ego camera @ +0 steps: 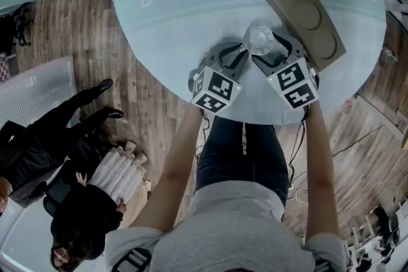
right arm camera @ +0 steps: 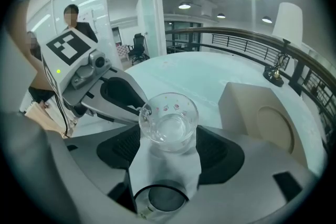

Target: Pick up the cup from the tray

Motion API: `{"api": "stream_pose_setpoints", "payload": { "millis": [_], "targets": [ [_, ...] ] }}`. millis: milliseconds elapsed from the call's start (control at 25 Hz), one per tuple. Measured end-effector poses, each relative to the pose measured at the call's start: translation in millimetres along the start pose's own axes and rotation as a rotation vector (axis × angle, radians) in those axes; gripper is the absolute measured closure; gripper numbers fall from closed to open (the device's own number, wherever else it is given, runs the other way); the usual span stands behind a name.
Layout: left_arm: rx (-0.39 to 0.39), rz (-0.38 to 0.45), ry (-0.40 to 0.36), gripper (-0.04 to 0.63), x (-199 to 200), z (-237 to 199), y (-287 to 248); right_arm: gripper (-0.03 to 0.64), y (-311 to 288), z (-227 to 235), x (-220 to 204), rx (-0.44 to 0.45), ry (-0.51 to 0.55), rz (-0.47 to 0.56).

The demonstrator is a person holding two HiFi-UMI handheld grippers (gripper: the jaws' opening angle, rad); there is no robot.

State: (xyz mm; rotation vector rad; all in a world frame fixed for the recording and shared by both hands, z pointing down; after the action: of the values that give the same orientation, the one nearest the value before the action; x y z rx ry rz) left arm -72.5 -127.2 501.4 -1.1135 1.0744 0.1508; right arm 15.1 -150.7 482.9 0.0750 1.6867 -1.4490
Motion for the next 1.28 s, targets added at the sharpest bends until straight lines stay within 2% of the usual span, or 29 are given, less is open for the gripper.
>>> {"api": "stream_pose_setpoints", "payload": {
  "millis": [160,400,560,760,840,880,920,960,1000,1160,1280],
  "targets": [
    [0.005,0.029,0.056,0.517,0.8,-1.2,3.4,0.307,8.5,1.6,3.3,0.02,-0.057,0.065],
    [0.017,0.074,0.087,0.503,8.0,-6.2,18.5,0.307,25.0,3.5,11.4,0.017,-0.086,0.146],
    [0.061,0.125,0.11,0.51,22.1,-16.1,35.5,0.307,41.3,5.1,18.6,0.003,-0.109,0.205],
    [0.116,0.198,0.038,0.581,57.6,-24.4,46.5,0.308,64.4,1.1,37.7,0.009,-0.089,0.347],
    [0.119,0.226,0.015,0.586,74.9,-21.3,49.9,0.317,74.9,-3.8,45.2,-0.001,-0.081,0.395],
    [0.121,0.244,0.009,0.586,84.2,-19.8,51.7,0.343,81.2,-4.5,48.7,-0.021,-0.085,0.423],
    [0.127,0.265,0.006,0.586,93.8,-18.8,53.6,0.411,88.1,-3.5,52.0,-0.052,-0.093,0.456],
    [0.136,0.287,0.005,0.587,103.5,-18.4,55.4,0.529,95.5,-1.3,55.3,-0.087,-0.103,0.493],
    [0.148,0.309,0.006,0.588,113.1,-18.5,57.3,0.587,102.9,0.9,58.7,-0.117,-0.115,0.531],
    [0.195,0.384,0.027,0.588,147.7,-16.4,63.6,0.606,130.0,5.9,68.8,-0.174,-0.19,0.665],
    [0.209,0.415,0.032,0.588,165.3,-8.4,68.5,0.607,145.8,4.7,71.6,-0.206,-0.215,0.709]
  ]
}}
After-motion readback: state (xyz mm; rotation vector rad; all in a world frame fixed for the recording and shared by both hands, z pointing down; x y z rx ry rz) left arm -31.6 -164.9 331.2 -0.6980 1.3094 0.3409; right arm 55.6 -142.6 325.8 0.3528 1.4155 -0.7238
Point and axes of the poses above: the fingertips, and each gripper's own axes: y backward along the fingers, z to its right, x out of its top, the point moved 5 cm from there along y, backward along the fingers, and after that the axes turned 4 degrees about -y, right-handed, at the moved point
